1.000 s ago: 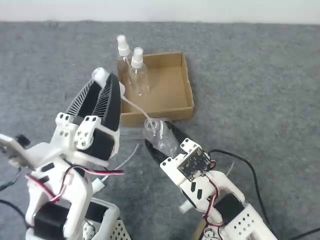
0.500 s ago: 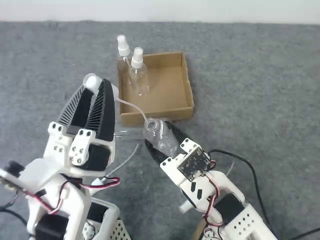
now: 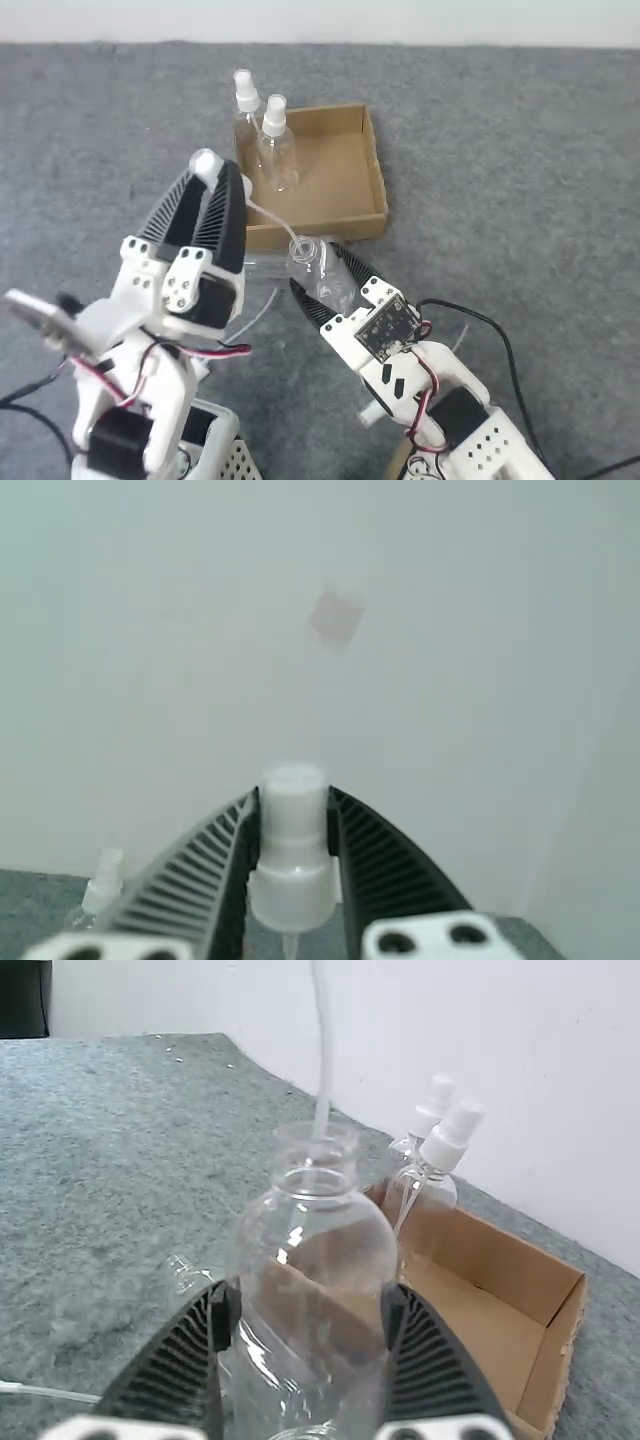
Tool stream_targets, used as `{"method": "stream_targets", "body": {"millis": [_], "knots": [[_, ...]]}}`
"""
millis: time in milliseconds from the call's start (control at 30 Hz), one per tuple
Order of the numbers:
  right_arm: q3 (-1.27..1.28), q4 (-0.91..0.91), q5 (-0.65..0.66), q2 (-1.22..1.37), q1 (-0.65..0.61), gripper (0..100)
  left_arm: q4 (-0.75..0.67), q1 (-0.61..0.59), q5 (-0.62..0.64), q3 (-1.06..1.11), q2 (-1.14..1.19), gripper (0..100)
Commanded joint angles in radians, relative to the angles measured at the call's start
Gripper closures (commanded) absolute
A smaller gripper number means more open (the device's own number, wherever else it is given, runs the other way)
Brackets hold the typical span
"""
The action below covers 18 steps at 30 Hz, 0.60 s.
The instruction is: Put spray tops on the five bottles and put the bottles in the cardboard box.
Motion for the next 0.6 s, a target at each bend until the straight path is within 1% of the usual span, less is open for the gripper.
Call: {"method": "stream_targets", "body": {"millis": [0, 133, 433, 567], "knots": [[0.021, -0.001, 0.012, -0.019, -0.008, 99.1, -0.025, 0.049, -0.005, 0.041, -0.005, 99], [0.021, -0.001, 0.011, -0.022, -0.007, 99.1, -0.023, 0.11, -0.008, 0.076, -0.005, 99], [0.021, -0.002, 0.011, -0.022, -0.007, 99.1, -0.021, 0.141, -0.011, 0.147, -0.005, 98], [0.021, -0.002, 0.011, -0.022, -0.007, 99.1, 0.002, 0.204, -0.084, 0.166, -0.005, 98]]}}
